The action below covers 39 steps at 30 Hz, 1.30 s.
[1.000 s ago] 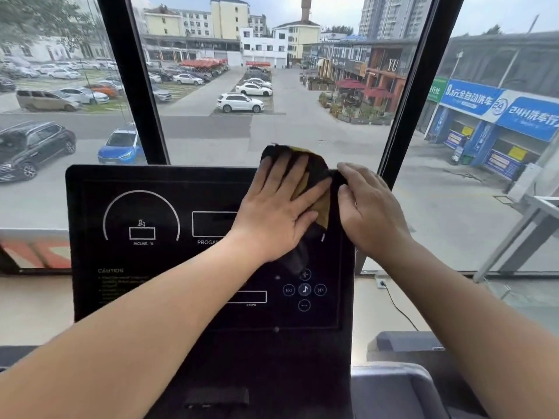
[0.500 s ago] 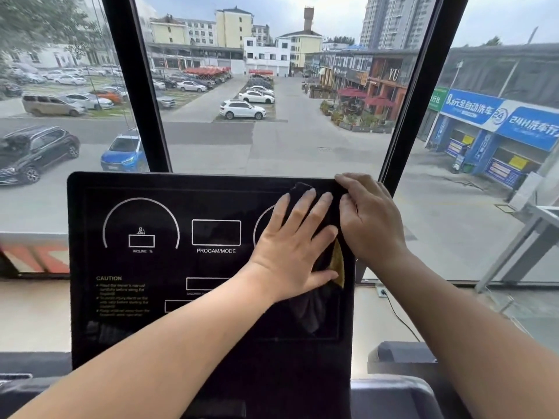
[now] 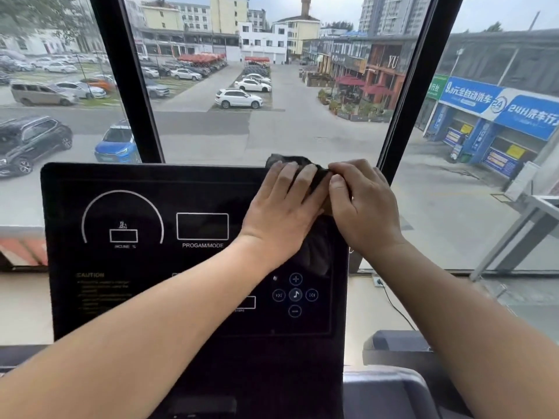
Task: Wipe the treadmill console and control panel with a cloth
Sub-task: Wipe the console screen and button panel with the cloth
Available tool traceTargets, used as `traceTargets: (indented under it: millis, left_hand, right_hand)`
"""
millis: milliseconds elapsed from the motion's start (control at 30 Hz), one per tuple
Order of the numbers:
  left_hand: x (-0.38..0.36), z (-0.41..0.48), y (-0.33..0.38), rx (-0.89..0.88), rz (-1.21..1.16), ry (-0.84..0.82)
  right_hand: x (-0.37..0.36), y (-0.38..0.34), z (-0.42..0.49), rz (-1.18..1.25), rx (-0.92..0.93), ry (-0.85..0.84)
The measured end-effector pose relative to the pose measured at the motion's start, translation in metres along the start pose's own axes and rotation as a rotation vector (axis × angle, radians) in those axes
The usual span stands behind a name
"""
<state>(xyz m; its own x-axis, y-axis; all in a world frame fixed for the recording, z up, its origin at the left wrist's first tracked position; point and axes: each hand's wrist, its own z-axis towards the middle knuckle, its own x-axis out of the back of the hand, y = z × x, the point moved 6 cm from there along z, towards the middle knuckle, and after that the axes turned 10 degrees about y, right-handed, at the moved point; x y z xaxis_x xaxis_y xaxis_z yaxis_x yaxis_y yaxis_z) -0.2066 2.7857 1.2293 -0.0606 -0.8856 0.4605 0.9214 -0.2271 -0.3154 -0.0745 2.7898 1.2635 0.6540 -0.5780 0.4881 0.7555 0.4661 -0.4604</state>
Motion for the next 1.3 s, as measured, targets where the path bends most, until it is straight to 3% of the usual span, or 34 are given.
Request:
traceTargets:
  millis: [200, 333, 400, 500, 667, 800, 933, 1067, 1167, 1233, 1300]
  left_hand:
    - [-0.004, -0.089, 0.073, -0.164, -0.089, -0.226]
    - [0.001, -0.088, 0.059, -0.284, -0.142, -0.265]
    - [0.002, -0.053, 0.021, -0.213, -0.101, -0.242]
    - [0.001, -0.01, -0.036, 0.038, -0.049, -0.206]
    - [0.002, -0.046, 0.005, 0.183, -0.066, -0.264]
    - [0.006, -0.119, 0.061, 0.008, -0.201, -0.394]
    - [0.008, -0.099, 0.038, -0.244, -0.184, -0.357]
    - [0.009, -0.031, -0.028, 0.029, -0.101, -0.265]
    - [0.008, -0.034, -0.01, 0.197, -0.086, -0.245]
    - [0.007, -0.061, 0.025, 0.211, -0.117, -0.294]
    - [0.006, -0.096, 0.061, 0.091, -0.16, -0.395]
  right_hand:
    - [-0.002, 0.001, -0.005, -0.02, 0.011, 0.015]
    - [-0.004, 0.002, -0.007, -0.038, 0.02, 0.011]
    - [-0.005, 0.001, -0.007, -0.044, 0.023, 0.015]
    - [-0.006, 0.0, -0.009, -0.049, 0.015, 0.032]
    - [-0.008, -0.001, -0.011, -0.042, -0.005, 0.034]
    - [-0.008, -0.001, -0.011, -0.055, 0.002, 0.036]
    - [-0.009, -0.004, -0.012, -0.056, 0.002, 0.041]
    - [-0.009, -0.004, -0.012, -0.061, -0.008, 0.039]
    - [-0.009, -0.005, -0.013, -0.064, -0.012, 0.039]
    - [-0.009, -0.005, -0.013, -0.068, -0.012, 0.039]
    - [-0.009, -0.005, -0.013, -0.067, -0.012, 0.03]
